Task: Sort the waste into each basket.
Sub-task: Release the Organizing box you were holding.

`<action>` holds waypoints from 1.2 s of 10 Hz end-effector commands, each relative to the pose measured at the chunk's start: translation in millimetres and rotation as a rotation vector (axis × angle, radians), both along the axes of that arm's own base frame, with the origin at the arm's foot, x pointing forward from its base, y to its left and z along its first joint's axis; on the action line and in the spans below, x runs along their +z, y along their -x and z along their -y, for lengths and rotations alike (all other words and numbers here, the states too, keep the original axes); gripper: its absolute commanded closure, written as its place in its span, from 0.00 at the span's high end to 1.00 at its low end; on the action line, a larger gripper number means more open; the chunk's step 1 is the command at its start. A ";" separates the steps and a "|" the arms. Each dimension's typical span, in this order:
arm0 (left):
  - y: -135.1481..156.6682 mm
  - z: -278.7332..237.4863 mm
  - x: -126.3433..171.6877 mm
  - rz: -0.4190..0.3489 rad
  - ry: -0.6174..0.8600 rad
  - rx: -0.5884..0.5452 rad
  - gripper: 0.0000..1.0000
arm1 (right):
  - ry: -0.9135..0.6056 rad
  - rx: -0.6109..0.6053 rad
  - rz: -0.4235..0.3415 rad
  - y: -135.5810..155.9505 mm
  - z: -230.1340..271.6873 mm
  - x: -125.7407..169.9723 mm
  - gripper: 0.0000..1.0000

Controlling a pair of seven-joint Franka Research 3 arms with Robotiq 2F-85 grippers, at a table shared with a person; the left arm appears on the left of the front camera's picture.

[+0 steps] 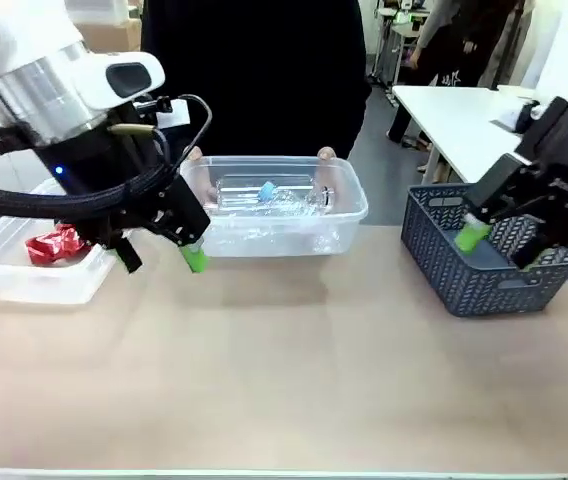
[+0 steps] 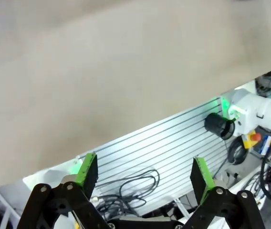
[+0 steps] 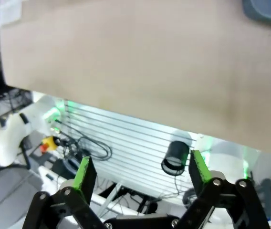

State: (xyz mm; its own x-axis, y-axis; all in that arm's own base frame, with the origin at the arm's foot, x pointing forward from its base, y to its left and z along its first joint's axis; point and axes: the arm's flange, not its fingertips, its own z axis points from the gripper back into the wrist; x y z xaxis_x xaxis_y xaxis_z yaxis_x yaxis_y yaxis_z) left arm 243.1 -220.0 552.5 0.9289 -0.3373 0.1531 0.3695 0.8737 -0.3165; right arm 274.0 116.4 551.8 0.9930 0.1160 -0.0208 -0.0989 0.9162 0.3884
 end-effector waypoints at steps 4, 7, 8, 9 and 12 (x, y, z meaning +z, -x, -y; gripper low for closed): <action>-8.7 -1.9 4.3 -0.005 0.013 0.010 1.00 | 0.001 0.004 -0.025 -14.4 -3.7 -0.4 1.00; 44.4 -98.2 9.6 0.018 0.668 0.073 1.00 | -0.762 -0.154 -0.034 23.1 67.9 29.3 1.00; 58.9 -126.0 1.3 0.038 0.806 0.082 1.00 | -0.904 -0.186 -0.033 33.0 88.2 29.4 1.00; 69.9 -148.2 -9.0 0.035 0.904 0.100 1.00 | -1.034 -0.239 -0.035 38.6 106.1 25.2 1.00; 74.1 -188.1 -36.9 -0.013 0.970 0.160 1.00 | -1.183 -0.418 -0.068 25.1 143.7 -5.1 1.00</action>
State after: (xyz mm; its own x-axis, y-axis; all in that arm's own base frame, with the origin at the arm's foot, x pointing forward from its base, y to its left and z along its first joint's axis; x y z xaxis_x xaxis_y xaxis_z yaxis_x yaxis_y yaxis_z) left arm 195.6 -14.6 607.3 0.9470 0.0865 0.3093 0.2768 0.2689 -0.9226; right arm 244.1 -46.3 566.6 0.9691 -0.2008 -0.1435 0.1543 0.0395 0.9872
